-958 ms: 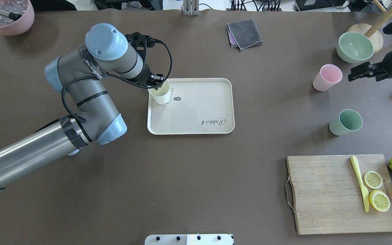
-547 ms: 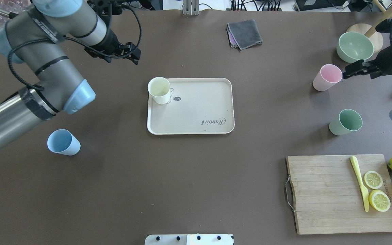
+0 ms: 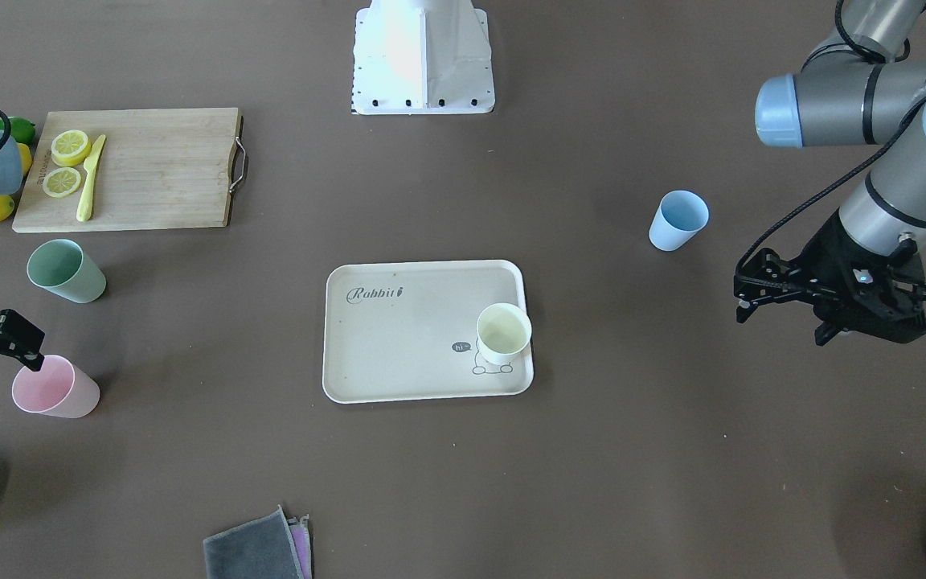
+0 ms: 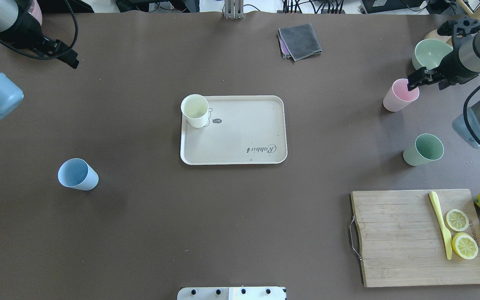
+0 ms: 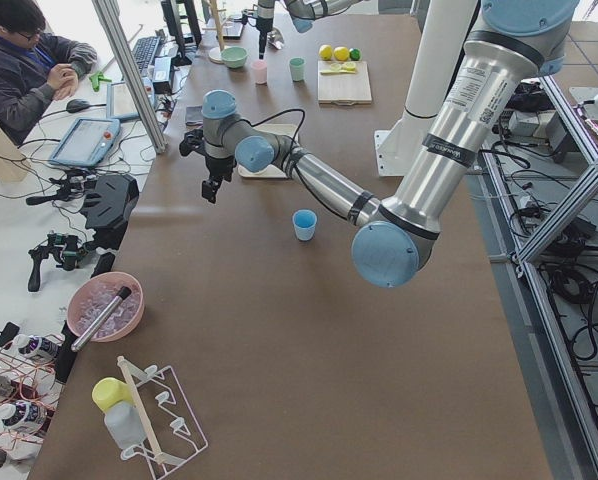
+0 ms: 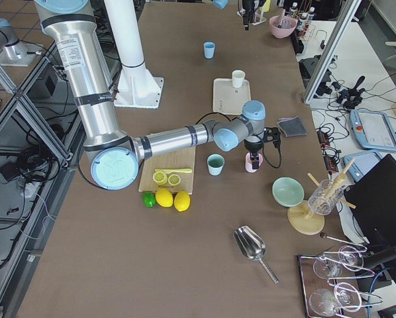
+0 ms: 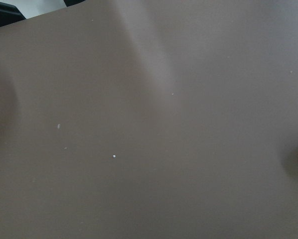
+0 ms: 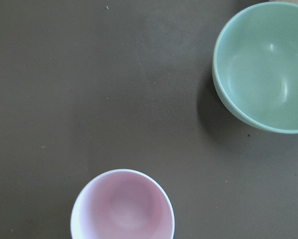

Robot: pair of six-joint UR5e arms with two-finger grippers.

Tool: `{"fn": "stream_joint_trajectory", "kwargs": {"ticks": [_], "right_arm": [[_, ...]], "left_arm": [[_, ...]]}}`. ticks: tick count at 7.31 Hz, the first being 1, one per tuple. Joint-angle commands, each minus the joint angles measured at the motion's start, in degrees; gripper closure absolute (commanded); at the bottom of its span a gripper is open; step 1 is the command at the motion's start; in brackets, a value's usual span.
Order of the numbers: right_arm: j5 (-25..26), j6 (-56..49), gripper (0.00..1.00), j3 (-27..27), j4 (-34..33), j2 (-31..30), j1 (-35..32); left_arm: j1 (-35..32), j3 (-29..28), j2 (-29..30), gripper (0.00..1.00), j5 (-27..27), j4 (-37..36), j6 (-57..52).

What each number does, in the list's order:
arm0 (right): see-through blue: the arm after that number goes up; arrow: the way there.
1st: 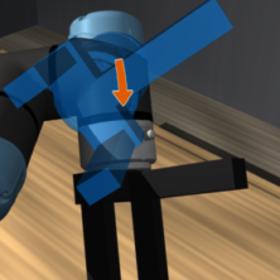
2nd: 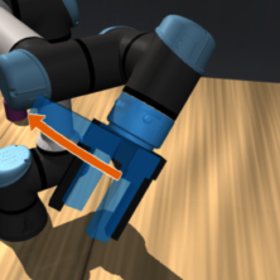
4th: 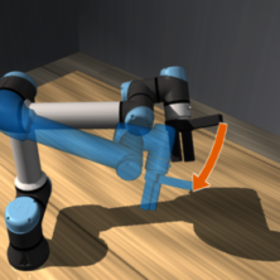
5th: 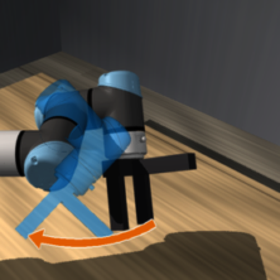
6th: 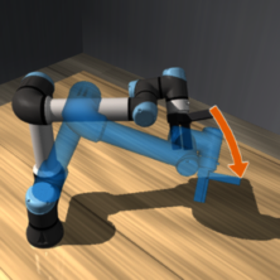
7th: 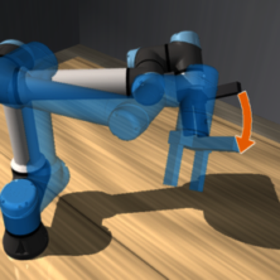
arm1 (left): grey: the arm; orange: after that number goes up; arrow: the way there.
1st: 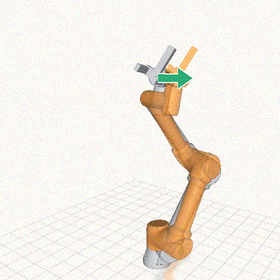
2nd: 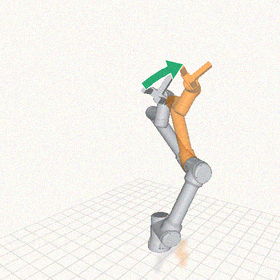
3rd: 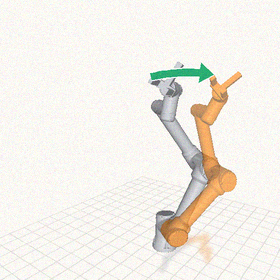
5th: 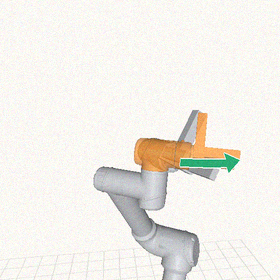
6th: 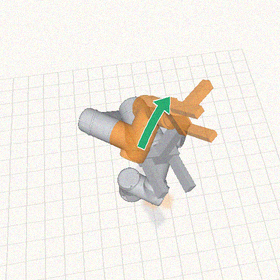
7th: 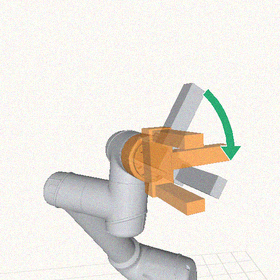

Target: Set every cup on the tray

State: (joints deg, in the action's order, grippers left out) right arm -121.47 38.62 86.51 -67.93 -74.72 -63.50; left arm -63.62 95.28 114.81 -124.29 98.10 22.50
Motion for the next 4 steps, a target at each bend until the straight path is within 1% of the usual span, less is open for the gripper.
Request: {"fn": "stream_joint_trajectory", "kwargs": {"ticks": [1, 2, 3, 4], "right_arm": [[3.0, -0.1, 0.17, -2.0, 0.0, 0.7, 1.5], [3.5, 0.5, 0.64, -2.5, 0.3, 0.9, 1.7], [3.6, 0.5, 0.84, -3.0, 0.4, 0.9, 2.3], [3.6, 0.5, 0.84, -3.3, 0.4, 1.1, 2.8]], "left_arm": [[-0.5, 0.2, -0.9, 0.0, 0.0, 0.1, -1.4], [-0.5, 0.2, -0.9, 0.0, 0.0, 0.1, -1.4], [-0.5, 0.2, -0.9, 0.0, 0.0, 0.2, -1.4], [-0.4, 0.1, -0.9, 0.0, 0.1, 0.1, -1.4]]}}
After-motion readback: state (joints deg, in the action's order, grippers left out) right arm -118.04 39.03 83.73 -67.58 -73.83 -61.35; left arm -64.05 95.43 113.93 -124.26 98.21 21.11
